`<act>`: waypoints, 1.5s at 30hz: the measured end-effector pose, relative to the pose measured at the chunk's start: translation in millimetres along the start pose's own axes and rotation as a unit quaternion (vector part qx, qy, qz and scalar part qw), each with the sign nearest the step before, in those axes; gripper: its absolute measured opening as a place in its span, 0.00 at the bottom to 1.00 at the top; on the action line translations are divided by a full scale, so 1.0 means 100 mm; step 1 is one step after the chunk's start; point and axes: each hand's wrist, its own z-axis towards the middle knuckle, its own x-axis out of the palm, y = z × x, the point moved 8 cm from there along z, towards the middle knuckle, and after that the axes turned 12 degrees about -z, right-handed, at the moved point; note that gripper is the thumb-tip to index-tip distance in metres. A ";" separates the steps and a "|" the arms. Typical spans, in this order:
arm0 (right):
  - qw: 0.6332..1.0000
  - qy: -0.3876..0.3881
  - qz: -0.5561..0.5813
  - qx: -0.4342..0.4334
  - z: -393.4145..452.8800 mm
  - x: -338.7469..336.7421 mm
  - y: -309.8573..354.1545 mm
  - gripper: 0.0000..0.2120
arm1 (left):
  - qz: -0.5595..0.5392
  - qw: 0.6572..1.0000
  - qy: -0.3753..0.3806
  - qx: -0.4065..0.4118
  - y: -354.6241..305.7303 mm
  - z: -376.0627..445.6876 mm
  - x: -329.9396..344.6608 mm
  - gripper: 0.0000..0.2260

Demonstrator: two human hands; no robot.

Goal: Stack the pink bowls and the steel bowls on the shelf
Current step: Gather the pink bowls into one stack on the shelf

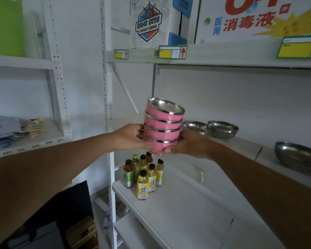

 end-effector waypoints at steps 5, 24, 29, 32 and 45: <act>1.000 0.013 0.024 0.013 0.37 0.10 -0.20 0.26 | 0.006 1.000 0.017 -0.018 0.28 0.28 -0.21 0.30; 0.994 -0.035 -0.041 0.099 1.65 -0.10 -0.78 0.14 | 0.048 0.998 0.044 -0.007 0.85 1.47 -0.93 0.31; 0.986 -0.045 -0.086 0.134 1.94 -0.01 -0.87 0.12 | 0.051 0.997 0.062 0.005 1.13 1.72 -1.15 0.28; 0.981 -0.066 -0.100 0.153 2.04 0.00 -0.91 0.11 | 0.048 0.998 0.052 -0.002 1.26 1.85 -1.28 0.30; 0.921 -0.053 -0.314 0.224 1.62 -0.06 -0.73 0.33 | 0.316 0.941 0.039 -0.113 1.23 1.36 -1.39 0.44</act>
